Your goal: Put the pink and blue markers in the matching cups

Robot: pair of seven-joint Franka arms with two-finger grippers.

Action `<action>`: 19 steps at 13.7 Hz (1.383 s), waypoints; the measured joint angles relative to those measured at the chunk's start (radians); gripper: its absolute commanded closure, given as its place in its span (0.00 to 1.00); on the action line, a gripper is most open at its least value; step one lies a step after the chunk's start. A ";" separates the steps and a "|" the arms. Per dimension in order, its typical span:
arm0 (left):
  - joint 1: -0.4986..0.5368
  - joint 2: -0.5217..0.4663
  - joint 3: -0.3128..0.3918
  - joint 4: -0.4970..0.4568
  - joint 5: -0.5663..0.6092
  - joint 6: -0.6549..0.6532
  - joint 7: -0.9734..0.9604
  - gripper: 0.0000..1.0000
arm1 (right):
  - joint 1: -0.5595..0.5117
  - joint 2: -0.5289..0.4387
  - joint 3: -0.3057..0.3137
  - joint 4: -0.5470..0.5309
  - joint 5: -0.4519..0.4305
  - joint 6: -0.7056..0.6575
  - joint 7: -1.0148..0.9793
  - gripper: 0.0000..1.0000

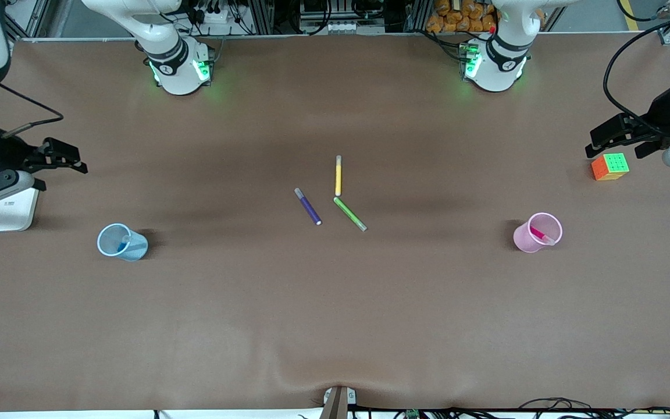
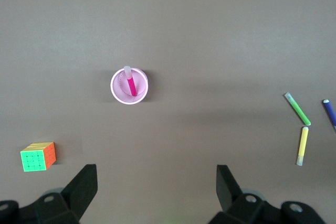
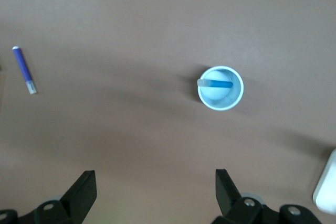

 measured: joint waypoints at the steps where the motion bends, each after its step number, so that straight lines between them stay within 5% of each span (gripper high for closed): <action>1: 0.000 0.000 0.001 0.000 0.000 0.000 0.000 0.00 | 0.015 -0.003 0.001 0.014 -0.024 -0.014 0.065 0.00; 10: -0.005 0.009 0.026 0.003 0.017 0.000 0.042 0.00 | -0.024 -0.005 -0.022 0.157 -0.048 -0.149 0.278 0.00; 15: -0.100 0.009 0.163 0.008 0.028 0.000 0.044 0.00 | -0.061 -0.005 -0.020 0.188 -0.019 -0.201 0.340 0.00; 19: -0.107 0.009 0.173 0.008 0.028 0.000 0.051 0.00 | -0.061 -0.005 -0.014 0.188 -0.018 -0.204 0.346 0.00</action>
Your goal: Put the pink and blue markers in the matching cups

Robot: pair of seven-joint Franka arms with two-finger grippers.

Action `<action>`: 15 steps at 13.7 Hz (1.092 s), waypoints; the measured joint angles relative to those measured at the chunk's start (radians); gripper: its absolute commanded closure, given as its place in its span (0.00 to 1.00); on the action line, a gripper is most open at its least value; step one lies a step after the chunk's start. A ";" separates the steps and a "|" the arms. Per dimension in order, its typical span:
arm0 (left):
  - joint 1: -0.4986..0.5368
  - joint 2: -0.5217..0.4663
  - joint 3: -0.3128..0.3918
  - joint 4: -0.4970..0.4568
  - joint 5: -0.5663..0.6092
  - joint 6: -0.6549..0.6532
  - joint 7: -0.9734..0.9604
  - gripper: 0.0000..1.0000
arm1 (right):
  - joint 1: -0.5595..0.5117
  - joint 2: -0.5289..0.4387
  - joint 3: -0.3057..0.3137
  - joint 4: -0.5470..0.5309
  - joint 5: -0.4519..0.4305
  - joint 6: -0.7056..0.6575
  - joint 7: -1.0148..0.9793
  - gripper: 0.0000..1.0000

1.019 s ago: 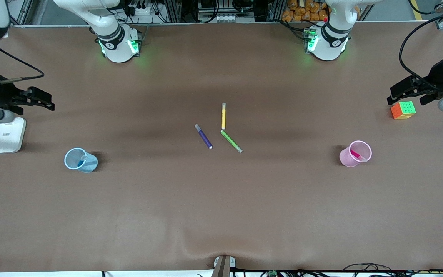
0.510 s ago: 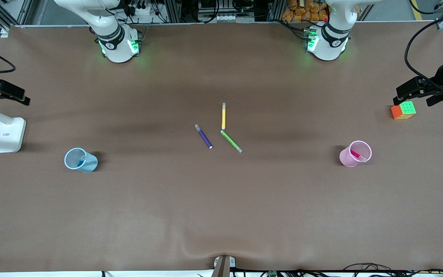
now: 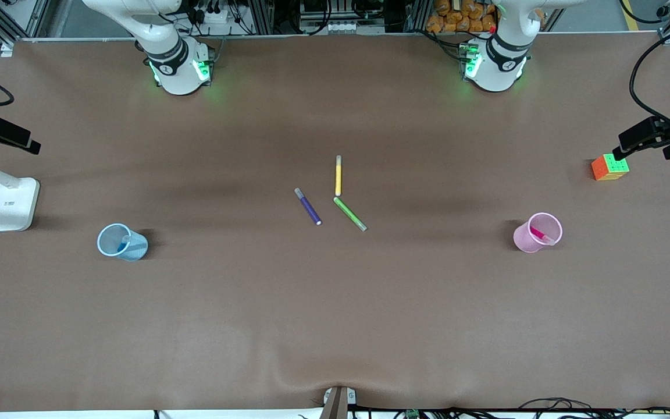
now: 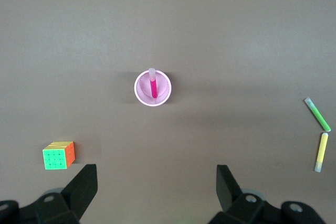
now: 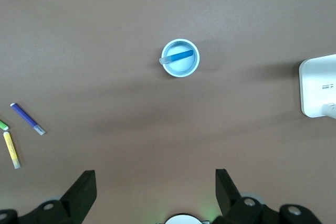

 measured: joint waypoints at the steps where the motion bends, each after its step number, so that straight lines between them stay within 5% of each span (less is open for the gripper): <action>1: -0.008 0.000 0.000 0.000 0.000 0.000 0.000 0.00 | 0.000 0.000 0.000 0.000 0.000 0.000 0.000 0.00; 15: -0.023 0.002 -0.005 0.000 0.002 0.000 -0.004 0.00 | 0.000 0.000 0.002 0.000 0.000 -0.002 0.001 0.00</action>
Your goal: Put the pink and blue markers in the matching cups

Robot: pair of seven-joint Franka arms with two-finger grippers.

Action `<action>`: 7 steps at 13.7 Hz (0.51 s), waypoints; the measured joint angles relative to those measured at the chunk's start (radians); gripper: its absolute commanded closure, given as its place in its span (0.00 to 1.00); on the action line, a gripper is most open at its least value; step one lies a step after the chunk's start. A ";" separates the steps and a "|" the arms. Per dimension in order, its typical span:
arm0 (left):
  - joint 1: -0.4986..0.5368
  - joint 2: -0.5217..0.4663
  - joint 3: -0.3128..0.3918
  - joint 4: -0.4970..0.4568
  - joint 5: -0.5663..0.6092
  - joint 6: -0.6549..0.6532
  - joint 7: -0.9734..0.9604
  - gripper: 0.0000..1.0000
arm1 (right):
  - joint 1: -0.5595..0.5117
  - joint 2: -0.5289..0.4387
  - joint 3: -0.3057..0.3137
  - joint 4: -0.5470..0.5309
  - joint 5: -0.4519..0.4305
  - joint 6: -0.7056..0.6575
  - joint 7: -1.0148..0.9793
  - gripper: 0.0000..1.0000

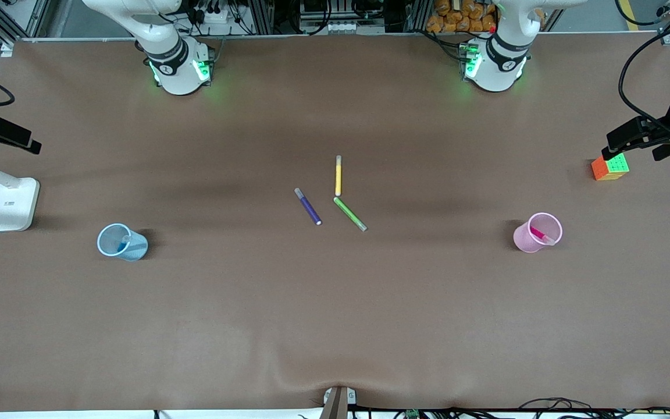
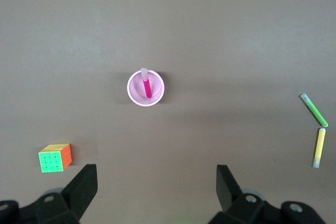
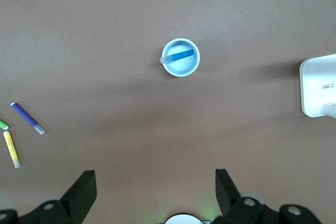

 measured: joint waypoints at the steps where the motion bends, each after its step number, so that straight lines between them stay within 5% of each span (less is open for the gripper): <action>1: 0.000 0.000 0.000 0.000 0.000 0.000 0.000 0.00 | 0.000 0.000 0.000 0.000 0.000 -0.001 0.000 0.00; 7: 0.000 0.001 -0.001 0.000 0.022 0.000 0.006 0.00 | 0.000 0.000 0.000 -0.004 0.000 -0.006 0.000 0.00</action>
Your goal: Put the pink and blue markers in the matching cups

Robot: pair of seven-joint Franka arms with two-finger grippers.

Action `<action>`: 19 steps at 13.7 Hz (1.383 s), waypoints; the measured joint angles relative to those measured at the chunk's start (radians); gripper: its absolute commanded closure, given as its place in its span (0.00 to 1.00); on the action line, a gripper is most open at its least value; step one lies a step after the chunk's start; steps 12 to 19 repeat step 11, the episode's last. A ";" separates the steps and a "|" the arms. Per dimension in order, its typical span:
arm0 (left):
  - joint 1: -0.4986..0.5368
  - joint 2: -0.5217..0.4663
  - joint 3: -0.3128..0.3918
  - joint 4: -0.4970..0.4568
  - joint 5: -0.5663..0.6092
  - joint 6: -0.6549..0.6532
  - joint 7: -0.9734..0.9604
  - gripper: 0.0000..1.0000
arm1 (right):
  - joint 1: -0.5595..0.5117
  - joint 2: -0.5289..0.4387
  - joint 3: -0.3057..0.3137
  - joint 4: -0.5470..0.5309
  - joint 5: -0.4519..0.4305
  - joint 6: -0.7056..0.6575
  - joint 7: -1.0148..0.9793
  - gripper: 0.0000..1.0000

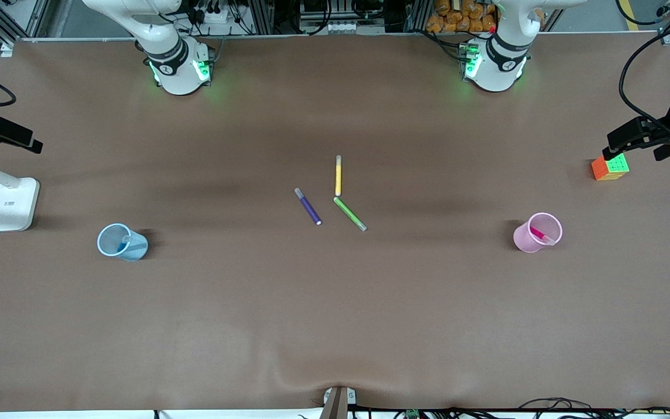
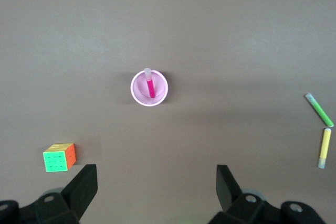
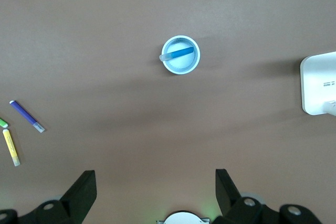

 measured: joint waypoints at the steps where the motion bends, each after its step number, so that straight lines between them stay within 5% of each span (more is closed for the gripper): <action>1: 0.000 0.000 0.000 0.000 0.005 0.000 0.006 0.00 | 0.000 0.000 0.000 0.000 0.000 0.000 0.000 0.00; 19: -0.001 0.000 -0.007 0.007 0.018 0.000 0.023 0.00 | 0.000 0.000 0.000 -0.001 0.000 0.000 0.000 0.00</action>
